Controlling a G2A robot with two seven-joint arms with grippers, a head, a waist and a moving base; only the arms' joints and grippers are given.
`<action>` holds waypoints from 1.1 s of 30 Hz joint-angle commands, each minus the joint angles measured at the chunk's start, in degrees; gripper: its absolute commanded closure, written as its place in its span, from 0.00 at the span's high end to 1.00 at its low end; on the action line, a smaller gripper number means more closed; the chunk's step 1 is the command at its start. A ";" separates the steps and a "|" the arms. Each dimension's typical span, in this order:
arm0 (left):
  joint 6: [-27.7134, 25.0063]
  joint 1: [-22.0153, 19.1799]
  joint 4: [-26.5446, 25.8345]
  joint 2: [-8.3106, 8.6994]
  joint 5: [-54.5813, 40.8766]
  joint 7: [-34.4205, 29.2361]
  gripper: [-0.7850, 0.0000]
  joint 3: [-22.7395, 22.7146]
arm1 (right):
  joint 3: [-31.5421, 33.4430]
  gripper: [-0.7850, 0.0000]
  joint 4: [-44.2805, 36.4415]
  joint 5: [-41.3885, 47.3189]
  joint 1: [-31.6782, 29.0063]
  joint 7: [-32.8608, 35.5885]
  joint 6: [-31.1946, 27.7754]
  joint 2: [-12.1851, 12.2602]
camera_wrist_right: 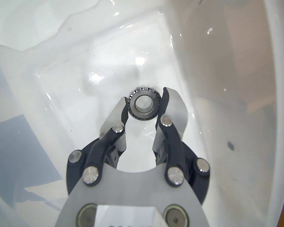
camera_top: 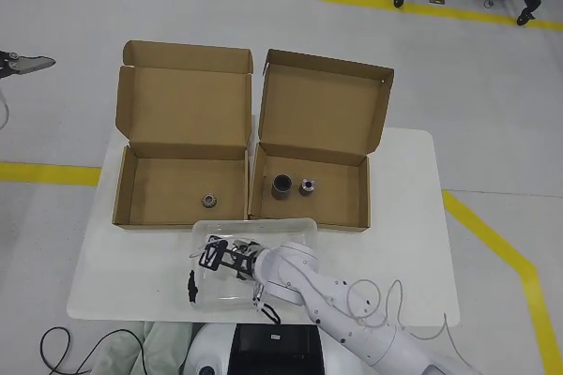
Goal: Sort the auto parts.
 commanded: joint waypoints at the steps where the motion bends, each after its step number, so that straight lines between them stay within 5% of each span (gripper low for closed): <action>1: 0.00 0.00 0.00 0.00 0.00 0.00 1.00 0.00 | 0.43 0.00 -0.84 -0.19 -0.38 -0.65 0.22 0.14; 11: 0.00 0.00 0.00 0.00 0.00 0.00 1.00 0.00 | 5.64 0.00 -2.65 4.32 -4.45 -10.65 -2.77 1.72; 33: 0.00 0.00 0.00 0.00 0.00 0.00 1.00 0.00 | 17.76 0.00 -0.54 15.14 -12.67 -47.43 -21.48 5.82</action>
